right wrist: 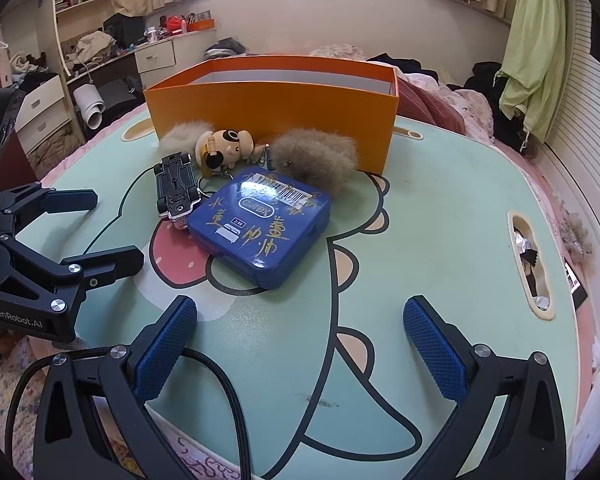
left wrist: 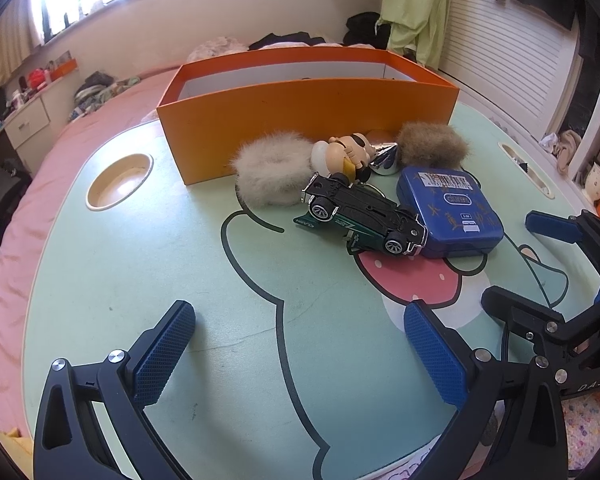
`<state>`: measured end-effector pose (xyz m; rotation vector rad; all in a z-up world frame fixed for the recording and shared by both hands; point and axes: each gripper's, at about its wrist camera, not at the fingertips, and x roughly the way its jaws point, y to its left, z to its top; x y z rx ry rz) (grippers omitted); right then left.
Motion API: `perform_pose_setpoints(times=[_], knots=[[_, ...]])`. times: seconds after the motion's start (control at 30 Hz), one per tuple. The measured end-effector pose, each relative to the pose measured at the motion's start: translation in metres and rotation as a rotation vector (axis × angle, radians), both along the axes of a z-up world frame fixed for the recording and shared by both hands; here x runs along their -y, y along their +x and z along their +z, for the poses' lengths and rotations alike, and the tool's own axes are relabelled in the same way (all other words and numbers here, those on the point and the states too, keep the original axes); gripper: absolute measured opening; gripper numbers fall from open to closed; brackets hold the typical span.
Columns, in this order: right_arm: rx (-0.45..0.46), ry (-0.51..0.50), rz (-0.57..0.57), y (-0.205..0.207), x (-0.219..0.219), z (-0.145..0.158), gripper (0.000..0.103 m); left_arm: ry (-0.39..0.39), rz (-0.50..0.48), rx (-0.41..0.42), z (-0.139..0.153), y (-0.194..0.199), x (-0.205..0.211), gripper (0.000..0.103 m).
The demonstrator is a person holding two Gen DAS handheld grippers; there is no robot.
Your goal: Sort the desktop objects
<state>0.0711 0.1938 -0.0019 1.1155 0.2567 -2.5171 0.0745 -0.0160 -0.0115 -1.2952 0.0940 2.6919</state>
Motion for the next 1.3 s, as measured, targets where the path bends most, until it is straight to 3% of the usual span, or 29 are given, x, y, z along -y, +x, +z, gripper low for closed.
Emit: perform_pose_setpoints(times=[0.13,0.27,0.43,0.53,0.6,0.67,0.8,0.93,1.2,1.3], knots=[[-0.010,-0.013,-0.018,0.002,-0.002,0.000,0.103,0.001,0.021,0.012,-0.001,0.001,0.004,0.103],[-0.014,-0.088,-0.056,0.001,-0.015,0.006,0.100,0.003,0.017,0.002,-0.002,0.001,0.005,0.103],[-0.073,-0.167,-0.073,-0.003,-0.015,0.035,0.099,0.000,0.014,-0.002,-0.003,0.001,0.005,0.103],[-0.059,-0.207,-0.110,-0.021,-0.006,0.047,0.098,0.001,0.010,-0.004,-0.003,0.001,0.006,0.103],[-0.029,-0.216,-0.153,-0.037,0.000,0.048,0.086,0.001,0.008,-0.006,-0.004,0.001,0.006,0.103],[0.006,-0.226,-0.168,-0.050,0.009,0.045,0.085,0.002,0.006,-0.007,-0.004,0.001,0.008,0.103],[0.064,-0.141,-0.177,-0.062,0.028,0.032,0.084,0.003,0.004,-0.009,-0.004,0.002,0.008,0.103],[0.120,-0.163,-0.194,-0.065,0.012,0.020,0.081,0.003,0.004,-0.011,-0.004,0.001,0.008,0.103],[0.021,-0.106,-0.282,-0.043,-0.023,0.022,0.080,0.003,0.003,-0.011,-0.004,0.001,0.008,0.103],[0.011,-0.153,-0.287,-0.040,-0.029,0.026,0.081,0.002,0.003,-0.011,-0.004,0.001,0.008,0.103]])
